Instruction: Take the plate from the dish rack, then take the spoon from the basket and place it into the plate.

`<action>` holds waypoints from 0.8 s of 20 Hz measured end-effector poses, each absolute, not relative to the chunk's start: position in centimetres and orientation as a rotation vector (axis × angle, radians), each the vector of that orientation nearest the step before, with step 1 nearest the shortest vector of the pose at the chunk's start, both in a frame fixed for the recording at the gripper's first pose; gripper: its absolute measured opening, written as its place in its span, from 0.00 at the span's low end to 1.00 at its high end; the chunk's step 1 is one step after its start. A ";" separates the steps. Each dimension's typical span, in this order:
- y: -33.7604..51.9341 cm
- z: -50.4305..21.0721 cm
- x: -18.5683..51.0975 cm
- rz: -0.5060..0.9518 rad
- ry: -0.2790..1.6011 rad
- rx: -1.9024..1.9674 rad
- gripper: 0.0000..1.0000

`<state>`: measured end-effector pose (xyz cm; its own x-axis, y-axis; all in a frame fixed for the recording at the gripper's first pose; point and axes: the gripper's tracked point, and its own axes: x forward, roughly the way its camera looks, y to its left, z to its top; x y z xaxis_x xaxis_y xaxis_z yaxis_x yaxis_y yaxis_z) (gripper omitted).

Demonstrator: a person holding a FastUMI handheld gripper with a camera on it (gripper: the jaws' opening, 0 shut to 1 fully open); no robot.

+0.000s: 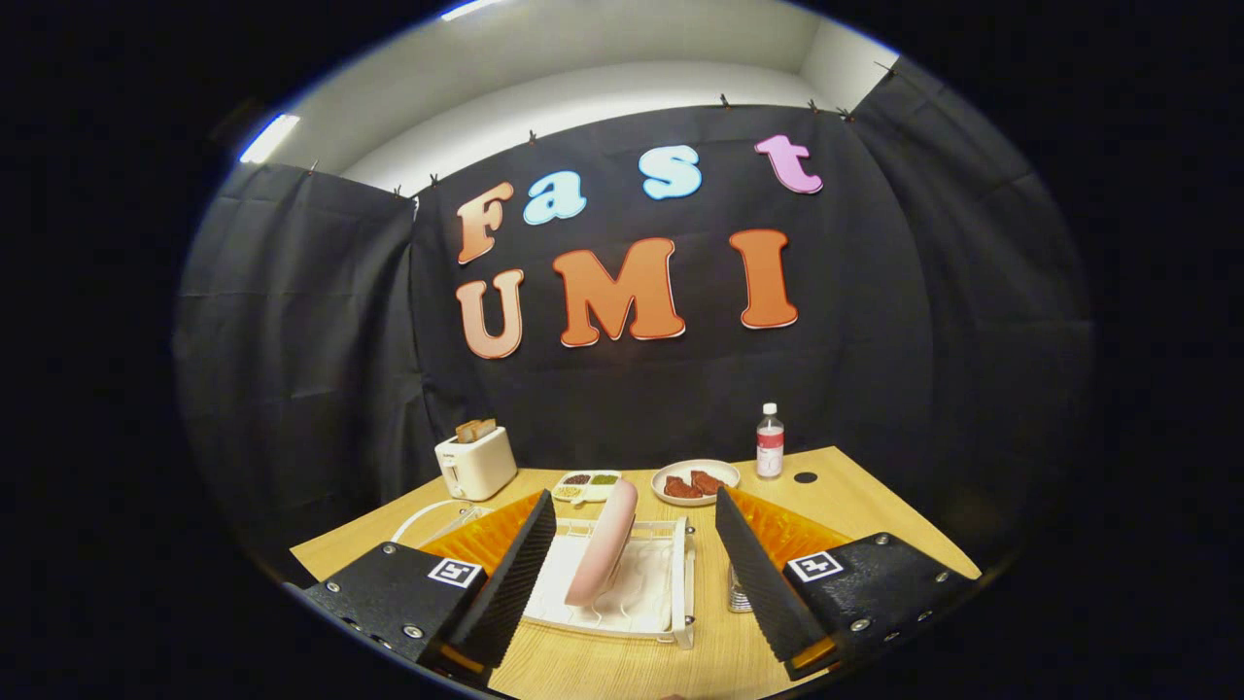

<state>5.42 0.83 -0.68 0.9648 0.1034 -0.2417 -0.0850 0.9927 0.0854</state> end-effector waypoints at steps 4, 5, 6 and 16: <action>0.9 -1.8 7.4 0.109 0.362 0.084 0.98; 1.9 -2.3 7.7 0.143 0.397 0.100 0.98; 2.9 -3.4 7.8 0.181 0.446 0.124 0.98; 3.7 -9.3 12.4 0.168 0.667 0.154 0.95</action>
